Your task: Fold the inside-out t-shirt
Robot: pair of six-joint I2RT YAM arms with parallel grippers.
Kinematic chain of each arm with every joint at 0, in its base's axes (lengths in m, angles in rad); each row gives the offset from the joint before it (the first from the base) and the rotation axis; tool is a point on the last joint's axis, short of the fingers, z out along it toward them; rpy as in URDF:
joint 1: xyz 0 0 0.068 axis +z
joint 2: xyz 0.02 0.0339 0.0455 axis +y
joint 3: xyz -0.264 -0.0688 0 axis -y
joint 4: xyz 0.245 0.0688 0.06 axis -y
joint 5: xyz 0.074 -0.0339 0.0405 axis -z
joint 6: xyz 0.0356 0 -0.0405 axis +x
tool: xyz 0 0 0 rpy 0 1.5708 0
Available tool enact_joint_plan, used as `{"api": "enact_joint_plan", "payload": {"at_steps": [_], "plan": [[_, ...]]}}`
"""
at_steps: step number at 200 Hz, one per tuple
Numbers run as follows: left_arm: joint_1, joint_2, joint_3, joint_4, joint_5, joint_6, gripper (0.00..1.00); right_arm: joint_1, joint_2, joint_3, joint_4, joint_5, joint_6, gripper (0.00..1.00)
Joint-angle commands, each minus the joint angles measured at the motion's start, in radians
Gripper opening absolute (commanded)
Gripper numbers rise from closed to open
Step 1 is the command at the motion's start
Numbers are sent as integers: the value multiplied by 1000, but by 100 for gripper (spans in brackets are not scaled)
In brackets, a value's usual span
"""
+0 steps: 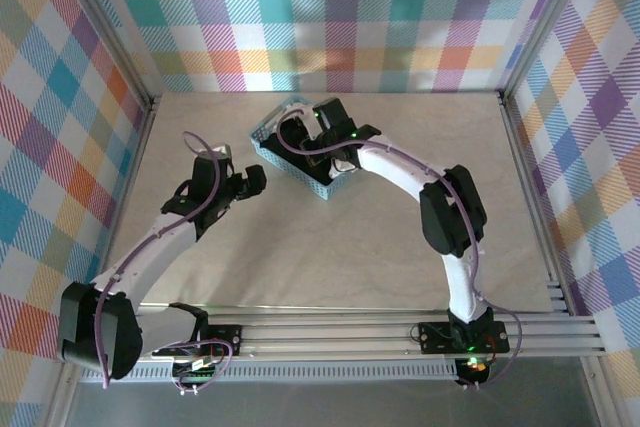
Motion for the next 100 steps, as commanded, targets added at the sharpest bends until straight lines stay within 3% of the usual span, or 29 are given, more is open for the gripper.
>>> {"api": "enact_joint_plan", "payload": {"at_steps": [1, 45, 100], "plan": [[5, -61, -19, -14, -12, -18, 100, -12, -213, 53, 87, -65, 2, 0], [-1, -110, -48, 51, 87, -96, 100, -50, -461, 91, 104, 5, 1, 0], [-59, -2, 21, 70, 78, -135, 97, -172, -583, 139, -32, 163, -95, 0]]}}
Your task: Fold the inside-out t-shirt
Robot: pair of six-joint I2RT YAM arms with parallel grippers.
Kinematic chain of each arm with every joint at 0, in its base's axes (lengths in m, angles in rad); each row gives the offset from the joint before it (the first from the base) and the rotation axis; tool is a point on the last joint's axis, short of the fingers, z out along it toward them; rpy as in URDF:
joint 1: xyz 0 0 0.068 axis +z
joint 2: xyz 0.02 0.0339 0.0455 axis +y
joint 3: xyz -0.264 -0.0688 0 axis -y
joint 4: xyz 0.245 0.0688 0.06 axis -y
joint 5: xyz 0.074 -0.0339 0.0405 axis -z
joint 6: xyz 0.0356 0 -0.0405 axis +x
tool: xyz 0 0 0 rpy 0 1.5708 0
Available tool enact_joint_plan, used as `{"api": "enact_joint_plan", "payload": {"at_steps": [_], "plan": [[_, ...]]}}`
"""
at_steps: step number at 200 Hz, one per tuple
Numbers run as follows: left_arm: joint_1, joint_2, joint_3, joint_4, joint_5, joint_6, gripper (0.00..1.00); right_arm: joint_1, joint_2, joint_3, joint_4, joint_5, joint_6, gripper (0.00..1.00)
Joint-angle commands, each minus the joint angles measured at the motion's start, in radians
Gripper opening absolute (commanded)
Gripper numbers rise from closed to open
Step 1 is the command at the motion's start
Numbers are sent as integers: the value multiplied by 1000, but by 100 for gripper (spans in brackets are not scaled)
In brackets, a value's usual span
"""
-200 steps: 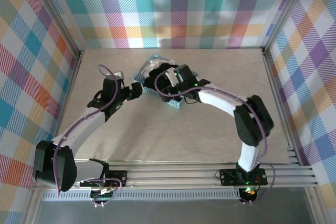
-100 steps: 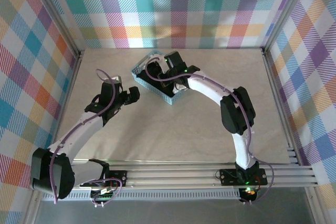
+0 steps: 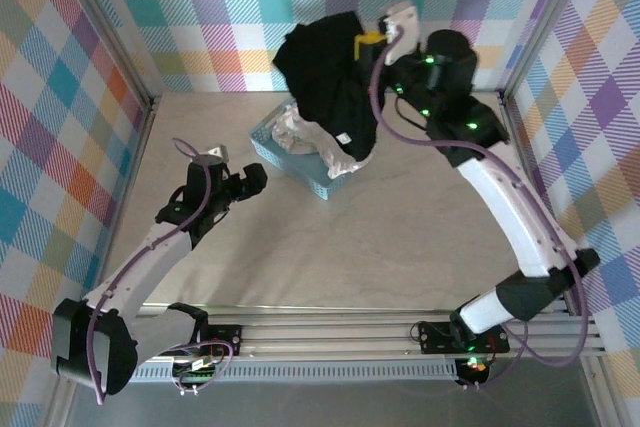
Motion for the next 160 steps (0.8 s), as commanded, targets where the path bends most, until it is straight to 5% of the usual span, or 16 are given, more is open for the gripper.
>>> {"api": "enact_joint_plan", "payload": {"at_steps": [1, 73, 81, 95, 106, 132, 160], "plan": [[-40, 53, 51, 35, 14, -33, 97, -66, -9, -3, -58, 92, -58, 0], [-140, 390, 239, 85, -64, -171, 94, -275, -22, -195, -111, 230, -93, 0], [-150, 435, 263, 91, -78, -182, 94, -278, -16, -243, -99, 238, -89, 11], [-161, 521, 313, 92, -89, -190, 93, -279, -3, -329, -76, 250, -67, 47], [-166, 591, 362, 81, -91, -190, 92, -279, 5, -376, -65, 233, -48, 61], [-169, 716, 462, 15, -117, -162, 80, -279, 15, -456, -48, 101, 20, 83], [-145, 731, 457, -30, -250, -92, 72, -278, 16, -506, -30, -50, 79, 86]]}}
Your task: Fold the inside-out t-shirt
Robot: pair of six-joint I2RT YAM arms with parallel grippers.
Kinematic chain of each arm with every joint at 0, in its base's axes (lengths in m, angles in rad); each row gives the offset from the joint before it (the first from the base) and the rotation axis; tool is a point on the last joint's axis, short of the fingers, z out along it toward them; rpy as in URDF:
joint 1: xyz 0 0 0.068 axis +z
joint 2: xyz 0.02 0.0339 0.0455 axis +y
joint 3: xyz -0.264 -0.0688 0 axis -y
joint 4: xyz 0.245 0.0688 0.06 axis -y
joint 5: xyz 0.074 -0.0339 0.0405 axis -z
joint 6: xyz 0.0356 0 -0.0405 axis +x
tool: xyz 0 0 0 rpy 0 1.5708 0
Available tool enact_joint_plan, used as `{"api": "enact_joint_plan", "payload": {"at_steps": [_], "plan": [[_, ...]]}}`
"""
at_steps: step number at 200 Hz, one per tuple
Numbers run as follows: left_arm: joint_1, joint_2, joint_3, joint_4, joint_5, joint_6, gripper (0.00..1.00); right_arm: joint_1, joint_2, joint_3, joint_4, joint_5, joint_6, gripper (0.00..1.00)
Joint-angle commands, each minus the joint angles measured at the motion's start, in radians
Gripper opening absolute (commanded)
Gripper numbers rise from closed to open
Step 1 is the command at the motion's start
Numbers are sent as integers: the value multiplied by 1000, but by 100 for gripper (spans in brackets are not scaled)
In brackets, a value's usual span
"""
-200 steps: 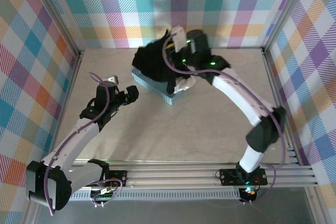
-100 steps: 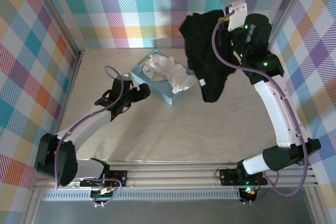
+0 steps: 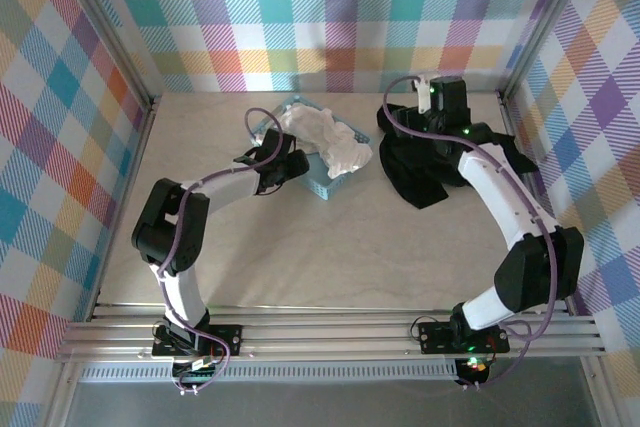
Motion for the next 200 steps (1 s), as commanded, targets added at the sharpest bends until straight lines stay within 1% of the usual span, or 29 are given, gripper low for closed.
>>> {"api": "enact_joint_plan", "payload": {"at_steps": [1, 27, 36, 39, 45, 64, 77, 86, 94, 104, 117, 131, 159, 180, 188, 200], "plan": [[15, -2, 21, -80, -137, 65, 71, 2, -16, -23, 69, -154, 78, 86], [101, 3, 25, -137, -266, 154, 62, 0, -27, -67, 87, -199, 108, 86], [147, 5, 32, -144, -307, 185, 61, 2, -35, -80, 90, -206, 114, 86], [160, 5, 38, -177, -325, 194, 61, 2, -38, -85, 92, -210, 115, 86], [200, 4, 47, -193, -350, 208, 61, 2, -42, -90, 92, -215, 118, 87], [312, -14, 89, -221, -352, 225, 61, 2, -51, -106, 94, -241, 134, 87], [340, -47, 115, -242, -347, 235, 63, 3, -53, -114, 92, -272, 147, 87], [326, -86, 115, -237, -328, 246, 66, 3, -54, -122, 94, -289, 161, 87], [295, -125, 96, -215, -294, 258, 70, 5, -56, -132, 99, -306, 171, 87], [231, -170, 67, -189, -271, 287, 74, 8, -57, -147, 107, -321, 182, 87], [144, -200, 30, -170, -270, 344, 78, 10, -57, -164, 116, -342, 193, 87], [92, -207, 0, -180, -275, 389, 79, 13, -56, -179, 119, -356, 198, 87], [48, -223, -72, -182, -264, 524, 78, 17, -46, -198, 124, -384, 205, 87], [21, -245, -124, -161, -207, 632, 76, 19, -31, -205, 133, -400, 217, 87], [16, -245, -134, -117, -186, 666, 76, 20, -23, -208, 143, -405, 225, 87], [15, -219, -127, -114, -204, 697, 74, 24, -11, -205, 148, -416, 233, 87]]}}
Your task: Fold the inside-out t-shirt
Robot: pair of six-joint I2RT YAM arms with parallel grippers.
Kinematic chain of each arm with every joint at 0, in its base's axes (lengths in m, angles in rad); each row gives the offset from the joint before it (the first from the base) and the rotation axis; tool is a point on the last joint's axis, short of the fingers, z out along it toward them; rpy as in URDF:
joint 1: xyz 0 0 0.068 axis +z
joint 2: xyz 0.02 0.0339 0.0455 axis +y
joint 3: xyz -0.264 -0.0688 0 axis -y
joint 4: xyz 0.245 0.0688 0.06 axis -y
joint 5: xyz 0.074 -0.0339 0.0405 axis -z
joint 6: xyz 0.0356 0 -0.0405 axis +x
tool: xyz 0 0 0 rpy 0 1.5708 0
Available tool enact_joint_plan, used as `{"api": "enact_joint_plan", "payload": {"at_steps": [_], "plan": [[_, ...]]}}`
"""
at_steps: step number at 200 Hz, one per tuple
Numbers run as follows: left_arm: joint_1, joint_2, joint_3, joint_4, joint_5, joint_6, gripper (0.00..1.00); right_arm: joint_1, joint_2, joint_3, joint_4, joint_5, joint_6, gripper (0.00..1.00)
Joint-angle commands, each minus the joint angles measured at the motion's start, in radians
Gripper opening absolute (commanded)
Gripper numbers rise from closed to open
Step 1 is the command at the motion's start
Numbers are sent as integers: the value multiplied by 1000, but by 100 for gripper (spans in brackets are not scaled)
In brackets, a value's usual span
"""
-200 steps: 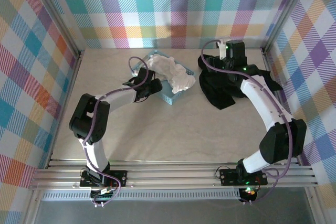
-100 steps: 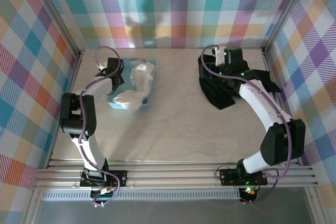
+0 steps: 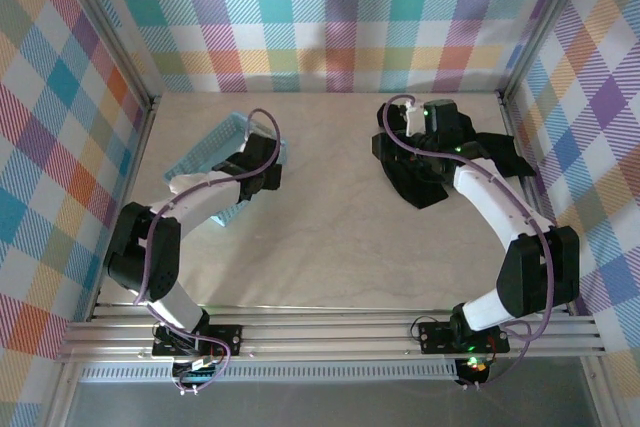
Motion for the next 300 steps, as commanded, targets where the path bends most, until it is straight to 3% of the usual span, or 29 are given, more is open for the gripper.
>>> {"api": "enact_joint_plan", "payload": {"at_steps": [1, 34, 47, 93, 135, 167, 209, 249, 300], "plan": [[-12, 2, -1, 39, 19, 148, 73, 14, 21, -7, 43, -52, 31, 87], [12, 178, 133, -63, -142, 208, 42, 32, 29, 1, 38, -58, 32, 87], [43, 235, 191, -98, -198, 217, 36, 34, 24, 0, 34, -52, 29, 88], [207, 350, 365, -92, -187, 310, 31, 34, -7, -10, 11, 7, -7, 88], [301, 533, 588, -94, -175, 414, 28, 34, -9, -14, -6, 48, -21, 89], [339, 605, 678, -109, -175, 470, 16, 34, -9, -2, -31, 65, -37, 89], [366, 651, 754, -93, -143, 554, 12, 33, 11, 14, -23, 55, -35, 89], [414, 767, 975, -196, -139, 554, 12, 33, 38, 40, -37, 68, -54, 90], [467, 888, 1199, -266, -135, 580, 14, 3, 79, 84, -73, 213, -70, 90]]}}
